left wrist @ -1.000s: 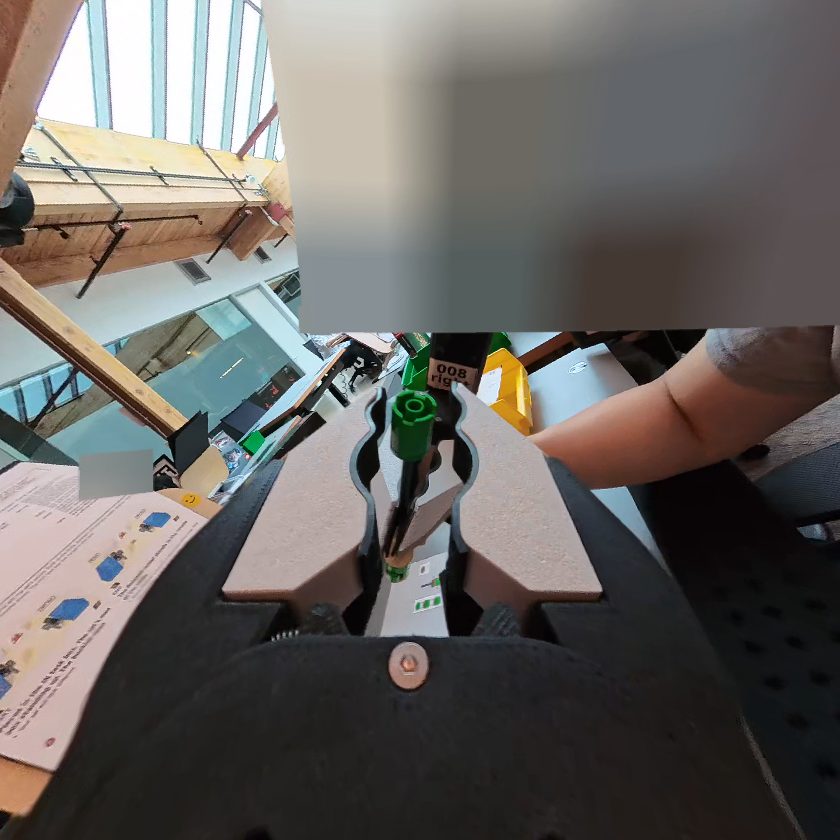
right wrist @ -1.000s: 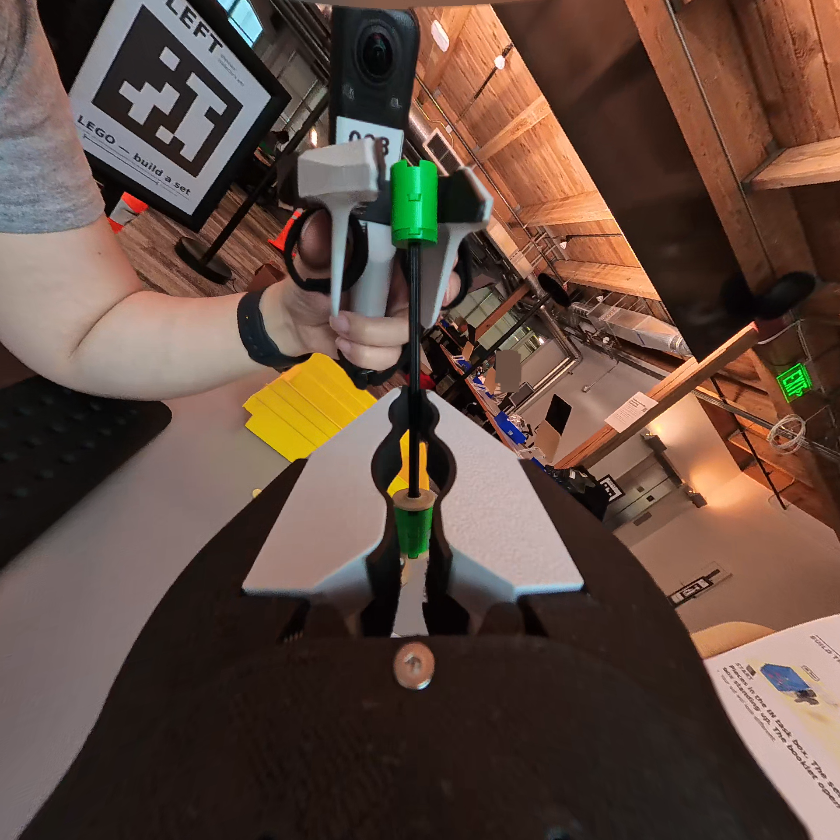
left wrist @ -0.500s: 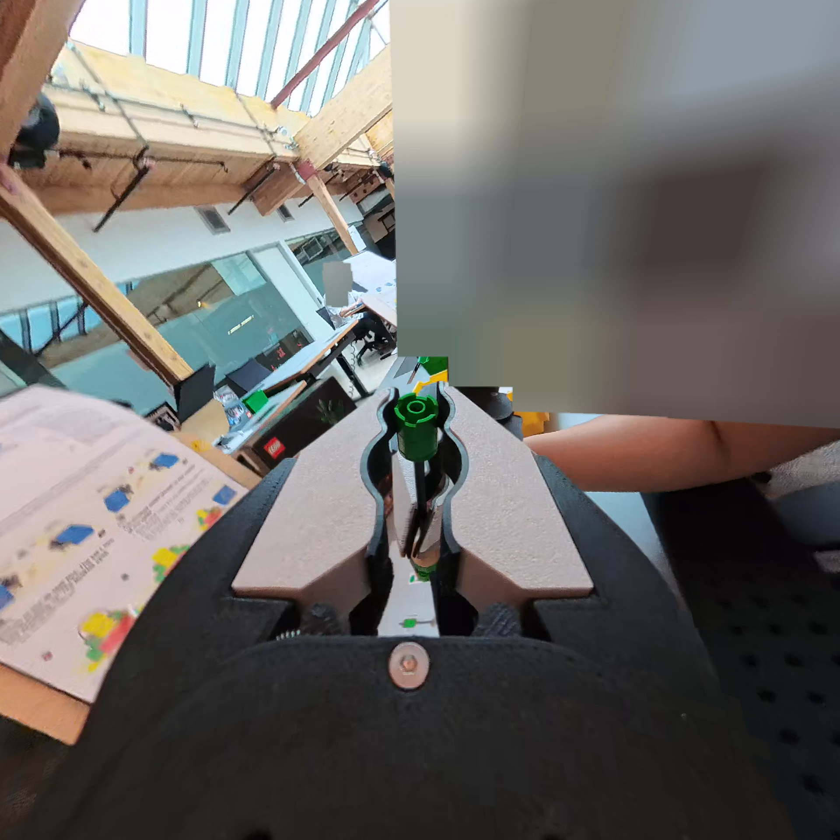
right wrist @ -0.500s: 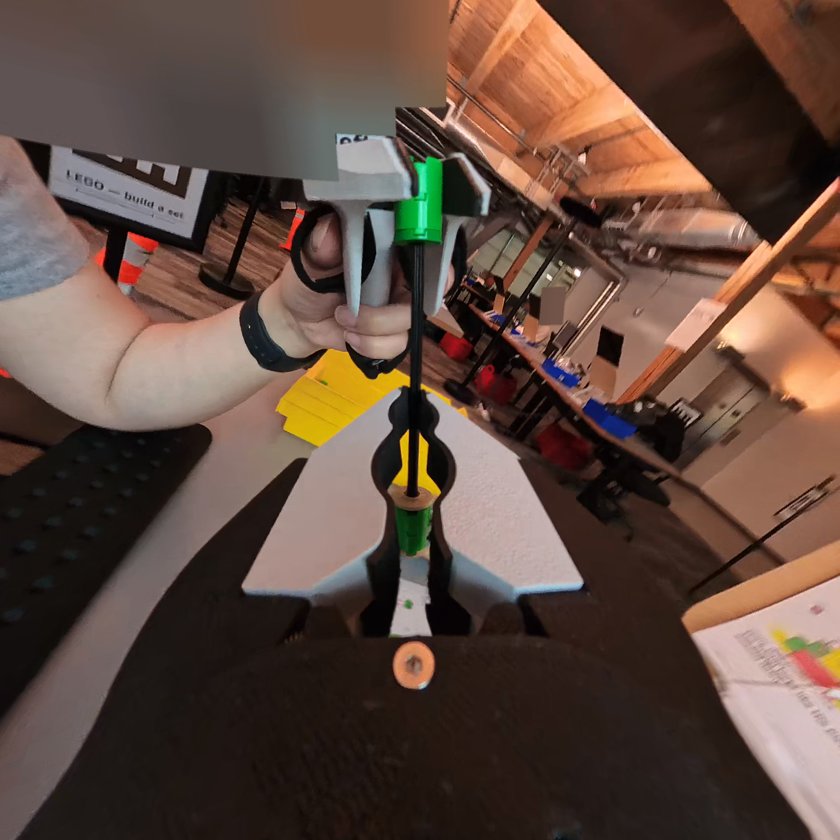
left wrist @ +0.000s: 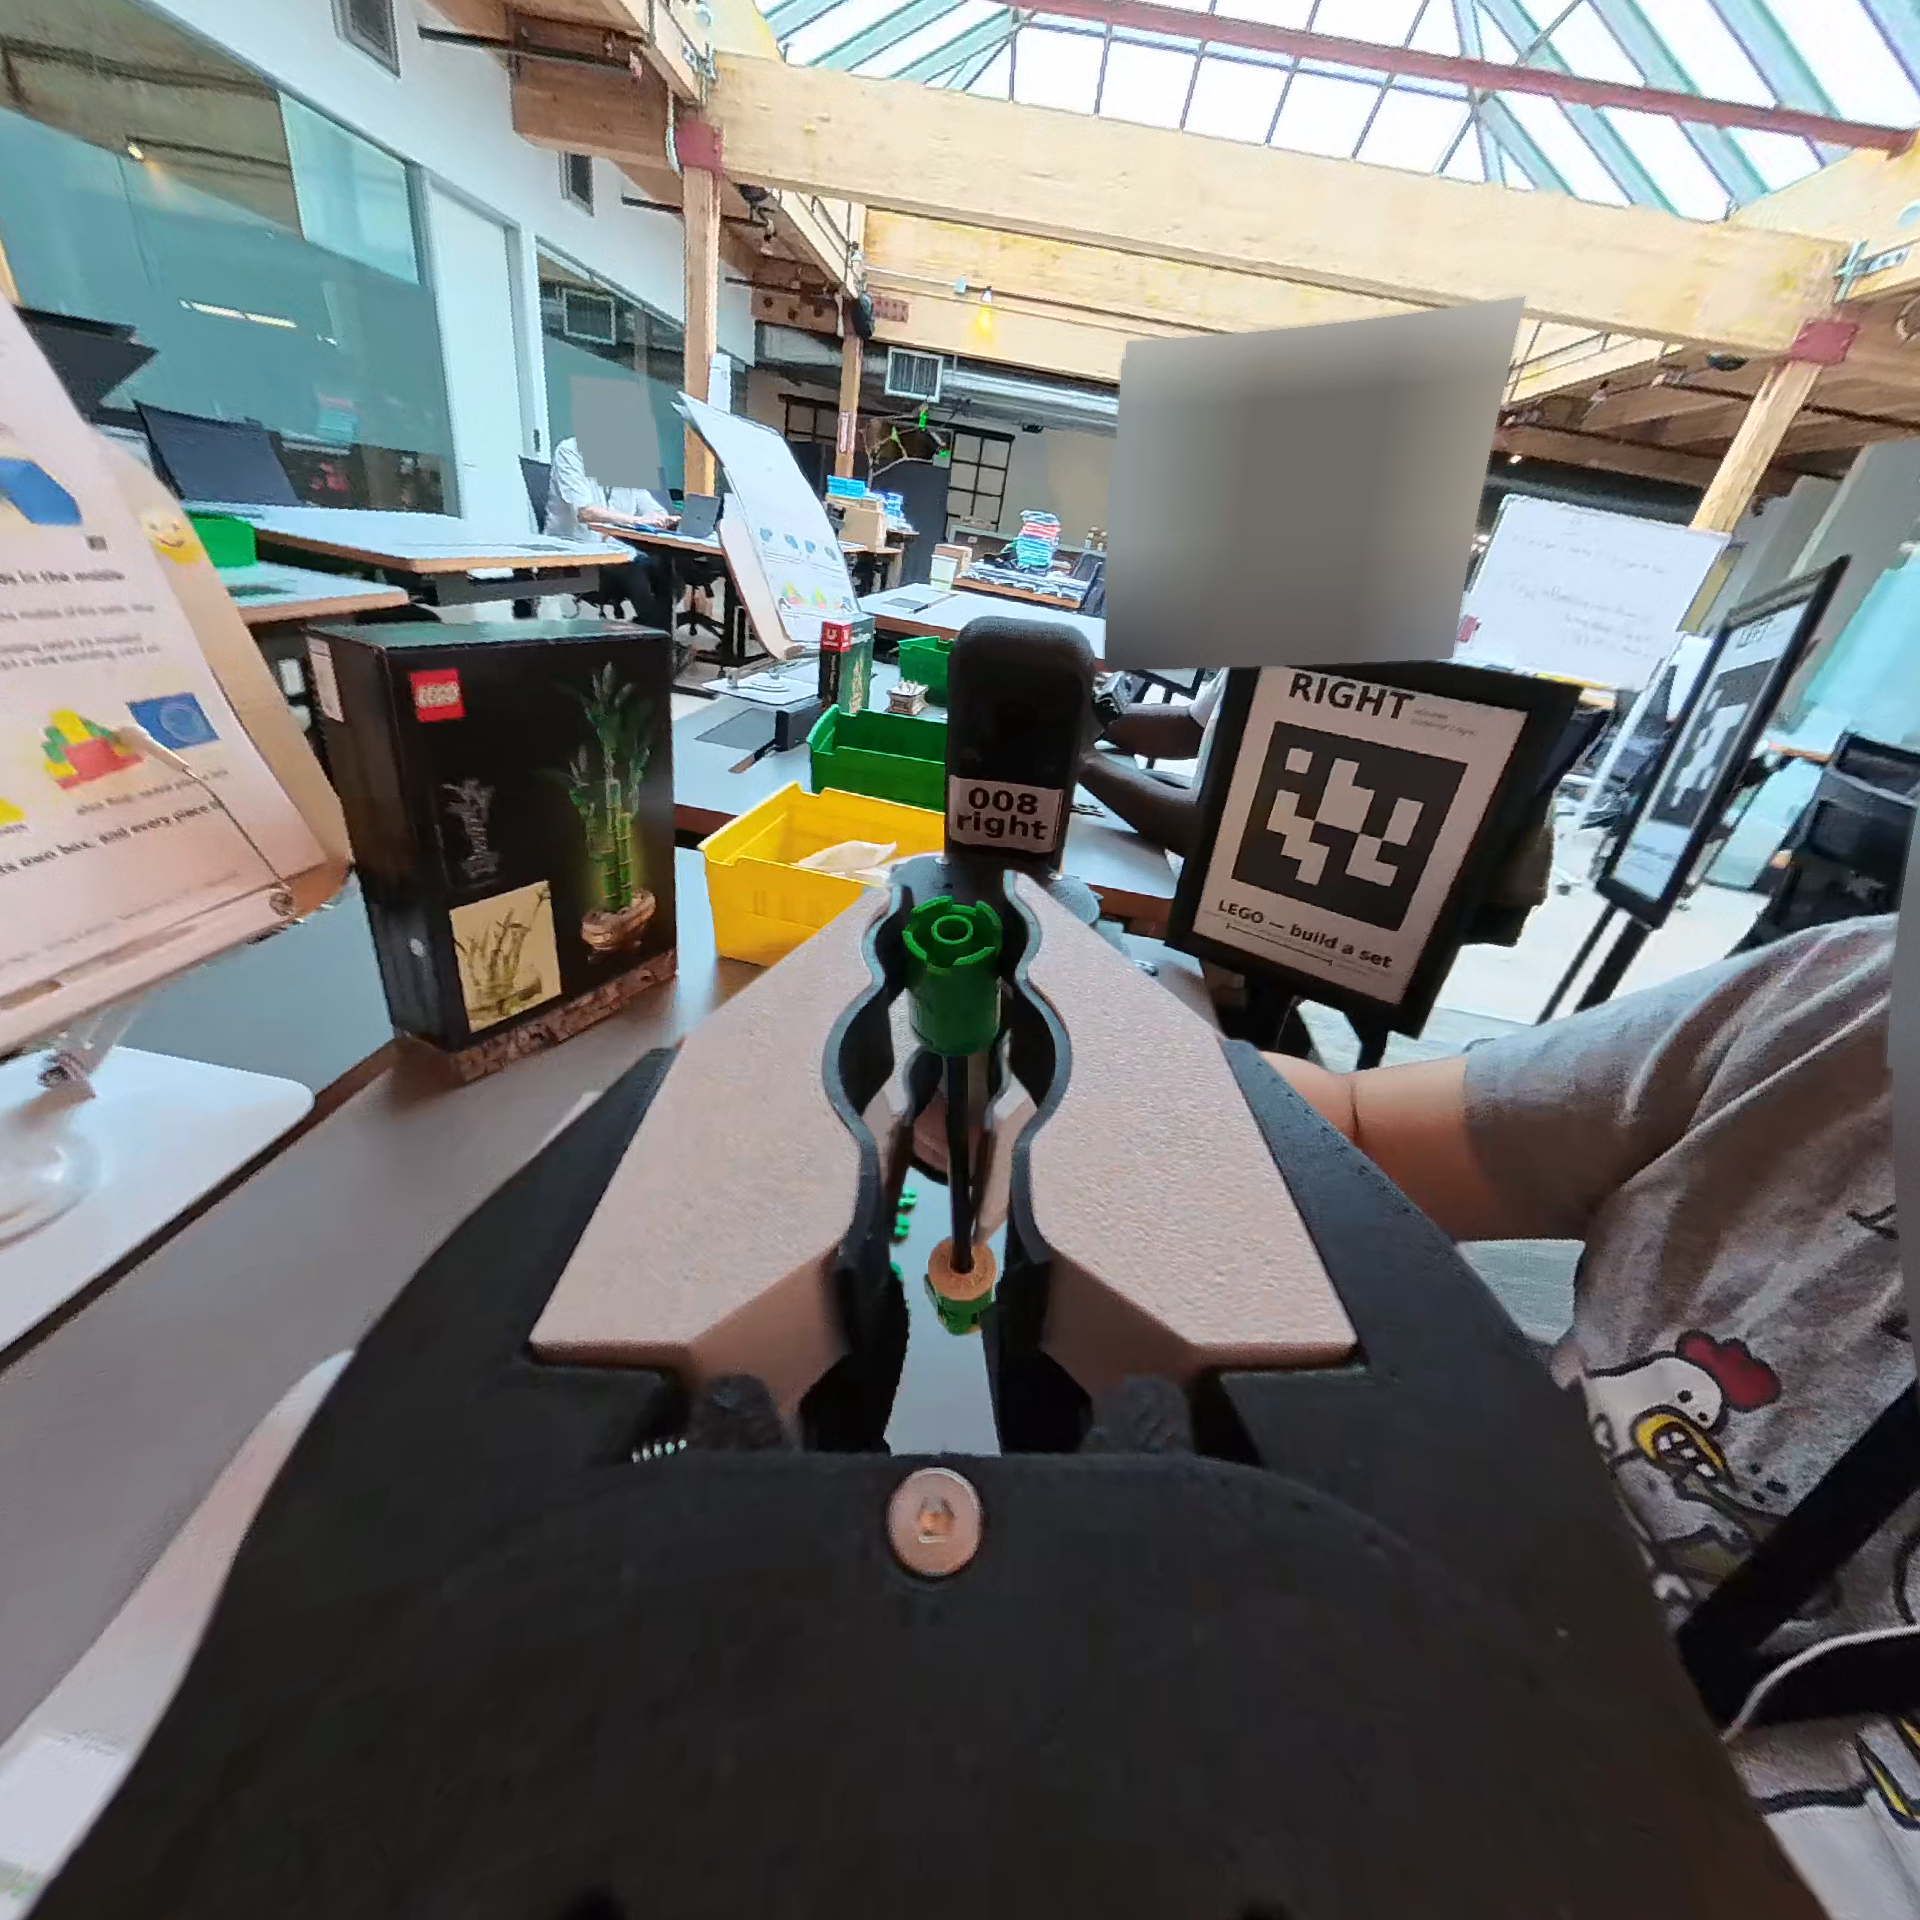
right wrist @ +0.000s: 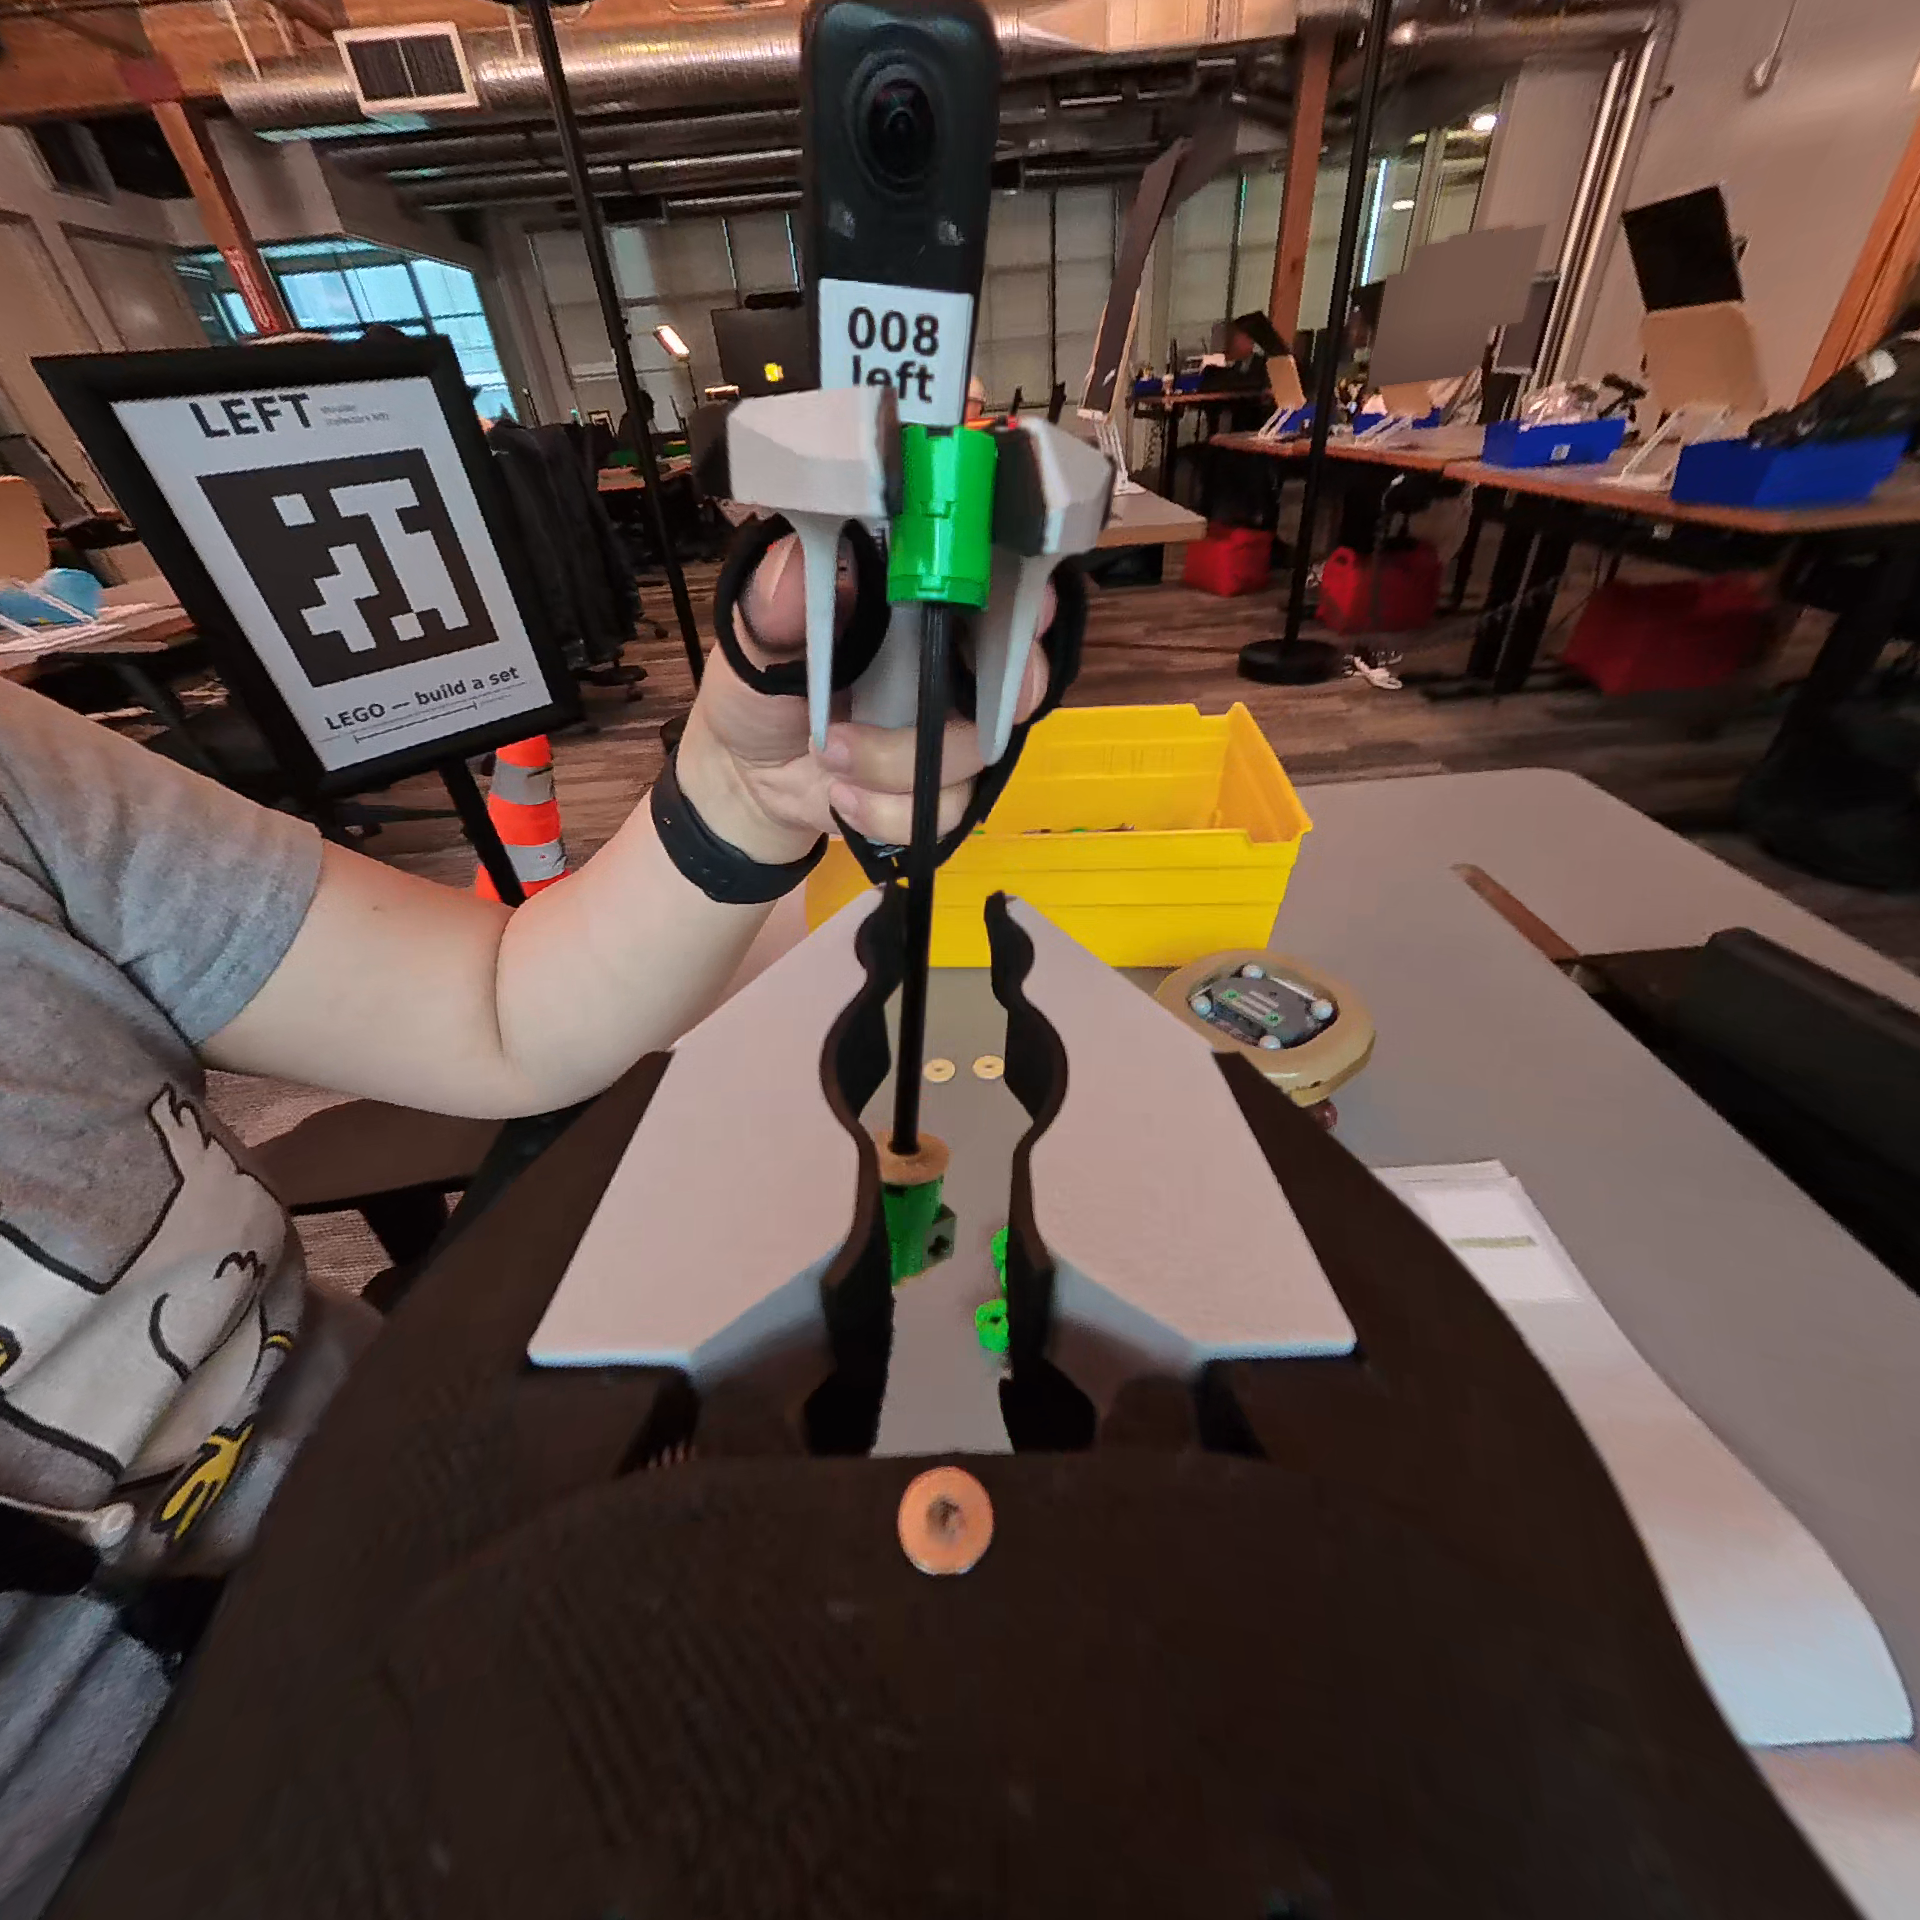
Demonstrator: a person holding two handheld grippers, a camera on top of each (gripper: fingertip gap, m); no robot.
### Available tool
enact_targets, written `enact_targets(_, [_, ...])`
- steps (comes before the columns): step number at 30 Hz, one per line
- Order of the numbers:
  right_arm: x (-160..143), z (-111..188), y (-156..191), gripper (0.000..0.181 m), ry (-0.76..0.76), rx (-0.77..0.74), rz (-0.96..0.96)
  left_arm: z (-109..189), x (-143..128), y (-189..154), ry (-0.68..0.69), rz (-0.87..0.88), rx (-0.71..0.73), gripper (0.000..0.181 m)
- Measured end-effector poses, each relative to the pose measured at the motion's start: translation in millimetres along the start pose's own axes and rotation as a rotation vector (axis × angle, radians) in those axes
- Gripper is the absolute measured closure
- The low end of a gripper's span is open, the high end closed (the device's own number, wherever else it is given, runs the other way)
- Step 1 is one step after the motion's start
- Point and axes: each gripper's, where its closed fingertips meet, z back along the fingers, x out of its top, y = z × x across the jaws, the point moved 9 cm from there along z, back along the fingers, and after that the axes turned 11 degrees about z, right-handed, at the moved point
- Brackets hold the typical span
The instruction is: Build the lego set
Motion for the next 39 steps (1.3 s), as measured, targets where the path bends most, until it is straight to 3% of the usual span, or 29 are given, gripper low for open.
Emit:
enact_targets(1, [-1,-1,1,0.177,0.009,0.020,-0.009,-2,-2,2,0.005,0.017,0.001,0.168])
enact_targets(5, [-3,2,-3,0.180,0.025,0.043,-0.115,-2,-2,9,-0.019,-0.018,0.012,0.168])
enact_targets(8, [-2,12,-14,0.181,-0.031,0.059,-0.327,6,4,6,-0.062,-0.177,0.089,0.106])
enact_targets(11, [-3,24,-24,0.181,-0.084,0.096,-0.508,5,2,-13,0.015,-0.436,0.185,0.068])
enact_targets(13, [-2,29,-26,0.181,-0.076,0.130,-0.551,-3,-7,-22,0.109,-0.630,0.296,0.060])
enact_targets(16, [-1,32,-23,0.181,-0.029,0.164,-0.548,-14,-16,-27,0.150,-0.763,0.369,0.081])
enact_targets(19, [1,31,-20,0.181,-0.037,0.197,-0.555,-17,-18,-17,0.160,-0.717,0.389,0.085])
enact_targets(22, [2,29,-17,0.181,-0.012,0.115,-0.350,-10,-9,-2,0.060,-0.430,0.332,0.102])
enact_targets(24, [2,26,-14,0.180,0.043,0.028,-0.145,-4,0,2,-0.050,-0.185,0.158,0.110])
enact_targets(26, [5,25,-8,0.180,0.007,-0.035,0.077,2,4,4,-0.129,-0.063,0.026,0.130])
enact_targets(28, [5,24,-5,0.180,0.029,-0.088,0.175,0,0,2,-0.093,-0.132,0.029,0.143])
enact_targets(31, [5,22,-2,0.180,0.040,-0.104,0.252,-8,-7,-11,-0.054,-0.291,0.036,0.148])
enact_targets(33, [4,23,0,0.180,0.029,-0.116,0.343,-12,-10,-18,-0.046,-0.355,0.031,0.168])
enact_targets(39, [11,23,11,0.181,-0.038,-0.094,0.363,-13,-9,-32,-0.069,-0.416,0.012,0.168])
